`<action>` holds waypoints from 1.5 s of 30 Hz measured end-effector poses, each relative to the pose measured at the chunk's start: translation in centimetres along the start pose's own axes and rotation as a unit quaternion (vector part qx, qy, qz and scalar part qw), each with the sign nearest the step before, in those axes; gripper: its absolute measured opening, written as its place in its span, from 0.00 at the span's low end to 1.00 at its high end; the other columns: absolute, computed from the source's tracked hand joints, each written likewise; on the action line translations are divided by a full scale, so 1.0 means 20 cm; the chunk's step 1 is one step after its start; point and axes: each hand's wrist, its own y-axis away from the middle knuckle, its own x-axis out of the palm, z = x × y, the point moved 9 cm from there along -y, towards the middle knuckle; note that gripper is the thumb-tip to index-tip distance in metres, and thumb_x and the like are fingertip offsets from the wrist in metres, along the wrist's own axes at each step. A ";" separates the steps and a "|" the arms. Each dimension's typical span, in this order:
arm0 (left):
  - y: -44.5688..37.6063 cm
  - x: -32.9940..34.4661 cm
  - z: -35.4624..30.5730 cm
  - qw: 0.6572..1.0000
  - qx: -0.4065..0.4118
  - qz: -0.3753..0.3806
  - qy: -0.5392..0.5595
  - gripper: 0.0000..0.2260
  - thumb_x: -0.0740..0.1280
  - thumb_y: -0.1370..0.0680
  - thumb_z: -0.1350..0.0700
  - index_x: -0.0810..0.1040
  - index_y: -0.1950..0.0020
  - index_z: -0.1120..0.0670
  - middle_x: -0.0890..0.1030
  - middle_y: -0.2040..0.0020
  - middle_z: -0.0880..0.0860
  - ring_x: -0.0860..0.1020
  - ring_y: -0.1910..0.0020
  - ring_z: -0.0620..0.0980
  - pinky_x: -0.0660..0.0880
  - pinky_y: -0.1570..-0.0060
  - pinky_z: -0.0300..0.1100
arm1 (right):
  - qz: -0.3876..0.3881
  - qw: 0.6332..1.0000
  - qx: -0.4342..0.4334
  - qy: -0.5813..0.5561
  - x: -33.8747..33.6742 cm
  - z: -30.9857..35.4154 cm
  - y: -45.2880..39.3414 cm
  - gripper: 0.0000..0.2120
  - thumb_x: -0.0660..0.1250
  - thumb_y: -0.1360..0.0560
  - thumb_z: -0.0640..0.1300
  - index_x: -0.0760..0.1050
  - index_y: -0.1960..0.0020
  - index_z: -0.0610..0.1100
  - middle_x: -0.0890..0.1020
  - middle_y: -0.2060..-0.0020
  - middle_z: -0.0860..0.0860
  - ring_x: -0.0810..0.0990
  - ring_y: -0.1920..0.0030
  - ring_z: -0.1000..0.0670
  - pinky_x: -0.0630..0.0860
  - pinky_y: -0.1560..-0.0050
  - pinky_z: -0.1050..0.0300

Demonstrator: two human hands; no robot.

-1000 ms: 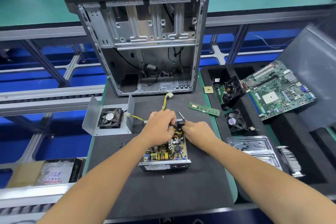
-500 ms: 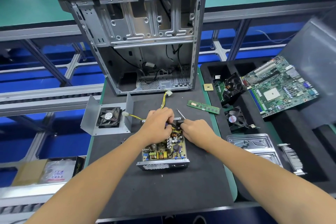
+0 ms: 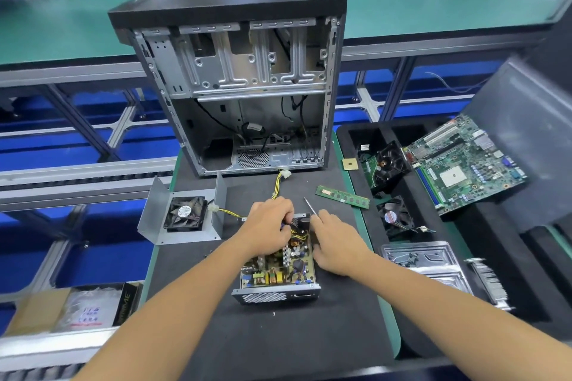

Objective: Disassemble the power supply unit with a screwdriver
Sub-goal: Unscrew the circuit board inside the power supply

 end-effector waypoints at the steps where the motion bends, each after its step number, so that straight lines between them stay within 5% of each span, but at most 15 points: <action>1: -0.01 0.01 0.00 1.000 -0.006 0.016 0.000 0.09 0.63 0.30 0.61 0.65 0.60 0.50 0.70 0.61 0.45 0.66 0.61 0.48 0.59 0.55 0.43 | 0.015 0.999 0.033 -0.002 0.00 -0.03 0.01 0.14 0.64 0.28 0.49 0.62 0.49 0.45 0.69 0.49 0.48 0.71 0.49 0.45 0.68 0.60 0.52; 8: -0.03 0.03 0.00 0.996 -0.046 0.077 -0.010 0.12 0.61 0.31 0.62 0.61 0.62 0.47 0.68 0.60 0.47 0.65 0.60 0.49 0.60 0.54 0.45 | 0.189 0.953 0.236 -0.005 0.09 -0.23 0.06 0.20 0.63 0.25 0.42 0.59 0.37 0.41 0.67 0.38 0.43 0.73 0.38 0.39 0.69 0.51 0.50; 13: -0.04 0.02 -0.02 0.993 -0.057 0.093 -0.036 0.13 0.61 0.32 0.61 0.58 0.64 0.47 0.66 0.62 0.47 0.63 0.64 0.48 0.60 0.55 0.47 | 0.287 0.929 0.230 0.032 0.06 -0.18 0.03 0.22 0.61 0.23 0.38 0.58 0.32 0.37 0.71 0.35 0.37 0.75 0.38 0.37 0.73 0.50 0.49; 17: -0.05 0.01 -0.04 0.990 -0.046 0.113 -0.069 0.12 0.61 0.30 0.59 0.59 0.64 0.47 0.66 0.62 0.47 0.65 0.65 0.46 0.64 0.51 0.48 | 0.234 0.958 0.167 0.012 -0.16 -0.09 -0.08 0.13 0.59 0.22 0.44 0.73 0.44 0.37 0.79 0.43 0.39 0.79 0.49 0.39 0.75 0.54 0.54; 24: -0.06 -0.02 -0.09 0.994 -0.036 0.065 -0.076 0.07 0.64 0.26 0.52 0.65 0.57 0.50 0.72 0.60 0.47 0.71 0.60 0.51 0.66 0.53 0.49 | 0.130 0.980 0.140 0.049 -0.53 -0.01 -0.12 0.04 0.64 0.27 0.39 0.70 0.55 0.41 0.77 0.60 0.44 0.75 0.64 0.44 0.70 0.68 0.58; 30: -0.06 -0.03 -0.15 0.999 -0.019 0.011 -0.041 0.09 0.66 0.28 0.55 0.68 0.51 0.49 0.73 0.52 0.48 0.72 0.52 0.51 0.67 0.51 0.48 | 0.139 0.981 0.084 0.109 -0.62 0.15 -0.12 0.12 0.69 0.34 0.36 0.67 0.70 0.42 0.71 0.73 0.49 0.69 0.75 0.50 0.62 0.79 0.62; 39: 0.00 -0.05 -0.20 0.999 0.042 -0.003 0.007 0.07 0.66 0.28 0.54 0.76 0.51 0.50 0.76 0.52 0.49 0.73 0.56 0.50 0.72 0.52 0.47 | 0.096 0.994 0.042 0.039 -0.67 0.24 -0.14 0.16 0.70 0.35 0.38 0.62 0.71 0.43 0.68 0.77 0.49 0.66 0.79 0.50 0.62 0.79 0.64; 45: 0.00 -0.05 -0.18 0.997 0.062 -0.005 -0.056 0.08 0.65 0.28 0.56 0.81 0.51 0.51 0.78 0.50 0.49 0.76 0.51 0.50 0.73 0.48 0.49 | 0.073 0.996 0.023 0.046 -0.70 0.26 -0.16 0.17 0.70 0.34 0.43 0.64 0.74 0.42 0.66 0.80 0.50 0.63 0.79 0.50 0.60 0.80 0.65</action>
